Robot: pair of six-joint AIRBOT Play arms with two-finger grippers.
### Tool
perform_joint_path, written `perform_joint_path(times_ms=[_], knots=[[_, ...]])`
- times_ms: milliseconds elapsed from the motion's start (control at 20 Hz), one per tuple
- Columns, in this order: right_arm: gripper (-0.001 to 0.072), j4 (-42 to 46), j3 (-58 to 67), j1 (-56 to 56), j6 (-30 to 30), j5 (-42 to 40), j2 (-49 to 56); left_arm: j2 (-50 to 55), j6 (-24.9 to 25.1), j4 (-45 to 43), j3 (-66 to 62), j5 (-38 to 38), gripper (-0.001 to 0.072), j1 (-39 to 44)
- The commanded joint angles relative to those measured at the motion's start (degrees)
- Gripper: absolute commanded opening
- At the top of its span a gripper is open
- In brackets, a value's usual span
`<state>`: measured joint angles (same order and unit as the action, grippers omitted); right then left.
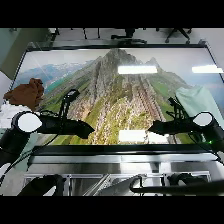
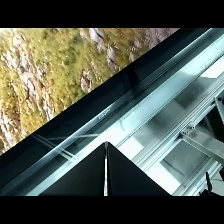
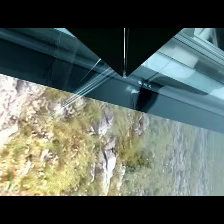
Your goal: Fold the shirts.
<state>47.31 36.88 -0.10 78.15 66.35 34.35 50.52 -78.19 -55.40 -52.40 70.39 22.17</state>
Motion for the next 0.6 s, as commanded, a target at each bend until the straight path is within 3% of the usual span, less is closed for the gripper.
perform_joint_path(times_ms=[0, 150, 300, 500, 550], knots=[[0.0023, 0.0, 0.0, 0.0, 0.0, 0.1, 0.0, 0.0, 0.1, 0.0, 0.0, 0.5, 0.0013, 0.0], [0.0023, 0.0, 0.0, 0.0, 0.0, 0.1, 0.0, 0.0, 0.1, -1.2, 0.0, 1.5, 0.0013, 0.0], [0.0023, 0.0, 0.0, 0.0, 0.0, 0.1, 0.0, 0.0, 0.1, -8.6, -0.6, 1.6, 0.0013, -0.8], [0.0023, 0.0, 0.0, 0.0, 0.0, 0.1, 0.0, 0.1, -2.8, -20.5, -7.8, 0.6, 0.0020, -10.1], [0.0023, 0.0, 0.0, 0.0, 0.0, 0.1, 0.0, 0.9, -2.7, -23.5, -10.4, -0.7, 0.0262, -13.6]])
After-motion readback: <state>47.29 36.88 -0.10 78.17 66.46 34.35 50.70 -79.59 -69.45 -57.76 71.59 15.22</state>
